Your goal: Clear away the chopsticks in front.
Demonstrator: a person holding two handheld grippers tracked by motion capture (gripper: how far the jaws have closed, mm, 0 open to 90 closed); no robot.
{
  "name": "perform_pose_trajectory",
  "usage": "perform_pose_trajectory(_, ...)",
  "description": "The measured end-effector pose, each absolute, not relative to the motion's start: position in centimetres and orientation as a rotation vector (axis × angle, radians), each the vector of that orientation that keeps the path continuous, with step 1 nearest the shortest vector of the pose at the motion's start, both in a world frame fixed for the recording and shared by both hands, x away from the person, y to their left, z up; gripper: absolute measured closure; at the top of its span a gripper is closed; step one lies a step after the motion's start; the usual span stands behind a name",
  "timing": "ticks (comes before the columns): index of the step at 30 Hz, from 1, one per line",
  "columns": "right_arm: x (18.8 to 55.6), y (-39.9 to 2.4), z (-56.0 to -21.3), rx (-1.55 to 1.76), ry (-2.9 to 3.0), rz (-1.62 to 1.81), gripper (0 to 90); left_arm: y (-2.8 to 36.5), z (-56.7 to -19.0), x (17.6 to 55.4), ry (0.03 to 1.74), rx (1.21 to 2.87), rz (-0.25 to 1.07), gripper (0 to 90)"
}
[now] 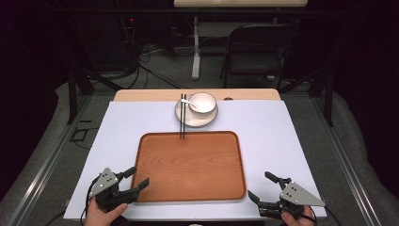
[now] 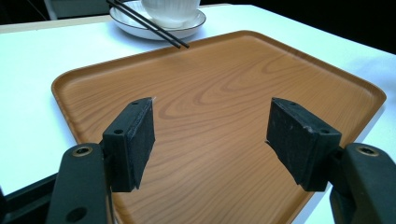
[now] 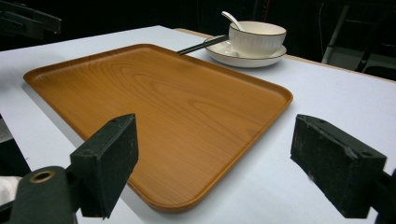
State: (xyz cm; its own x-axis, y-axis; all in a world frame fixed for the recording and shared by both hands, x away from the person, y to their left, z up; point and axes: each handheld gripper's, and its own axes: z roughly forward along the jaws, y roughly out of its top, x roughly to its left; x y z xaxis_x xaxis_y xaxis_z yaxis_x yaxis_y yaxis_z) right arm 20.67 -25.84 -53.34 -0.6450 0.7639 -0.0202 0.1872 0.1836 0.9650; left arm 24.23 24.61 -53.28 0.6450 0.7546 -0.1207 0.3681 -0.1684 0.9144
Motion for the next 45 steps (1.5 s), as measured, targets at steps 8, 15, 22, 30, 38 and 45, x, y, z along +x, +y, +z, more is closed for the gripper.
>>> perform_pose_trajectory(8,20.7,-25.8,-53.3,0.886,1.958,1.477,14.3,24.7,-53.3,24.2,0.899,1.778,0.444,32.3)
perform_pose_trajectory(15,20.8,-25.7,-53.3,0.887,1.959,1.485,14.2,24.7,-53.3,24.1,0.898,1.78,0.447,32.3)
perform_pose_trajectory(22,20.8,-25.7,-53.3,0.88,1.962,1.482,14.2,24.7,-53.3,24.1,0.904,1.779,0.447,32.3)
perform_pose_trajectory(30,20.8,-25.7,-53.3,0.883,1.959,1.483,14.3,24.7,-53.3,24.0,0.9,1.778,0.447,32.2)
perform_pose_trajectory(38,20.8,-25.7,-53.3,0.885,1.959,1.484,14.2,24.8,-53.3,24.3,0.913,1.764,0.415,32.3)
perform_pose_trajectory(45,20.8,-25.7,-53.3,0.883,1.959,1.483,14.2,23.9,-52.4,26.8,0.926,1.818,0.35,32.4)
